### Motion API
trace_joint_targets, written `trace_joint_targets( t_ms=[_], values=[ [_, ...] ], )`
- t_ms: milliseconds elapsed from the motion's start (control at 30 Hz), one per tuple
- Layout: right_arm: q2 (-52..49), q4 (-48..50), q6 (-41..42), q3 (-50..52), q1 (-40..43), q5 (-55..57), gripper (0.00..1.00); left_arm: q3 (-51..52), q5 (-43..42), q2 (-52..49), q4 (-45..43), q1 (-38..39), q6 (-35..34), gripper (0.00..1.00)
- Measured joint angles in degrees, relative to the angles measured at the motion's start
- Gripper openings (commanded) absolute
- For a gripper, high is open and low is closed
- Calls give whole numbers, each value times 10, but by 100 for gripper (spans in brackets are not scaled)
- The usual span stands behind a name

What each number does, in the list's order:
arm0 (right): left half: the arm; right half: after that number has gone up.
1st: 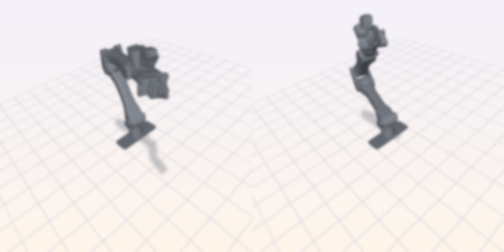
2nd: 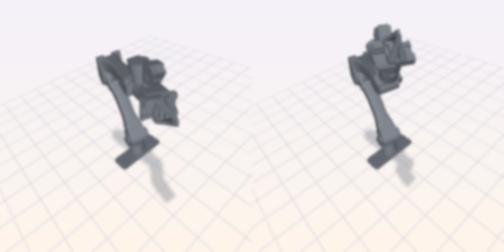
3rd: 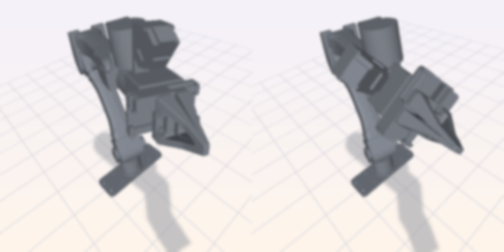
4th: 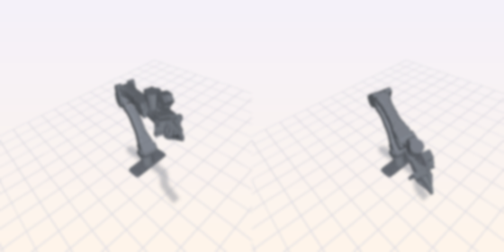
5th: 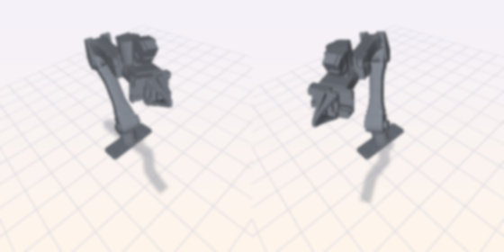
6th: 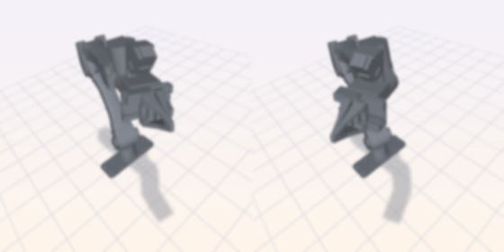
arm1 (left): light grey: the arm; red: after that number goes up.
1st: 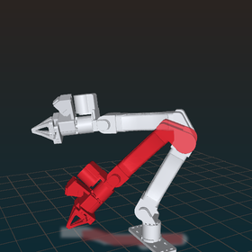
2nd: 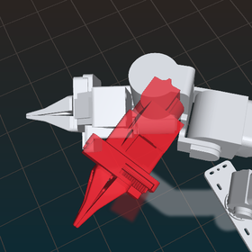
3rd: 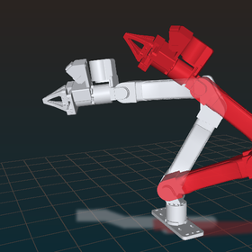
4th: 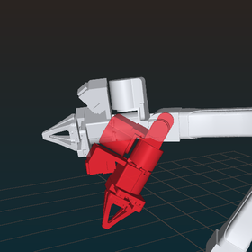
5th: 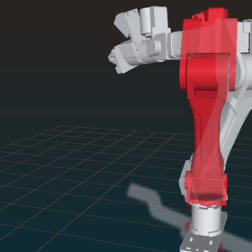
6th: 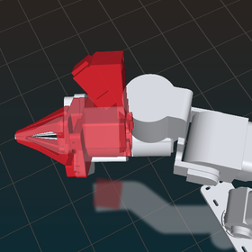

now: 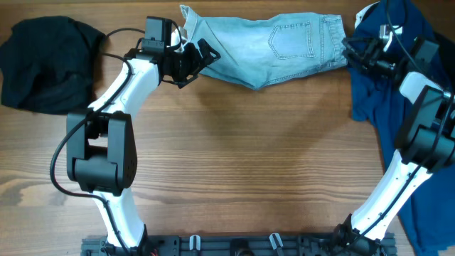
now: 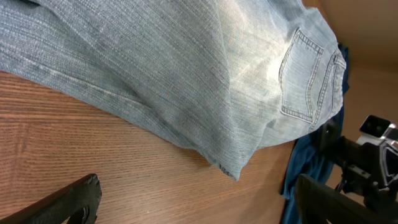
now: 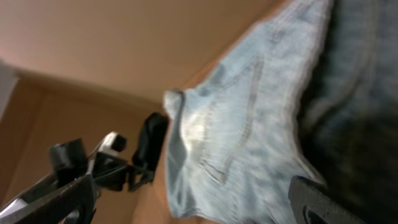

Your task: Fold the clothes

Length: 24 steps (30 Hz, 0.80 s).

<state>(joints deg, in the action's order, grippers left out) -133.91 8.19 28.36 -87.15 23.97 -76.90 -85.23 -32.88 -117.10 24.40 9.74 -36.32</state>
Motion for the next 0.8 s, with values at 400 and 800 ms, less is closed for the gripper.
trace_joint_targets(
  t_ms=[400, 800],
  values=[
    [-3, 150, 174, 0, 26, -80, 100, 0, 0, 0, 1, 0, 3, 100],
    [-4, -90, 86, -7, 54, 12, 100, 0, -2, 0, 11, 0, 3, 100]
  ],
)
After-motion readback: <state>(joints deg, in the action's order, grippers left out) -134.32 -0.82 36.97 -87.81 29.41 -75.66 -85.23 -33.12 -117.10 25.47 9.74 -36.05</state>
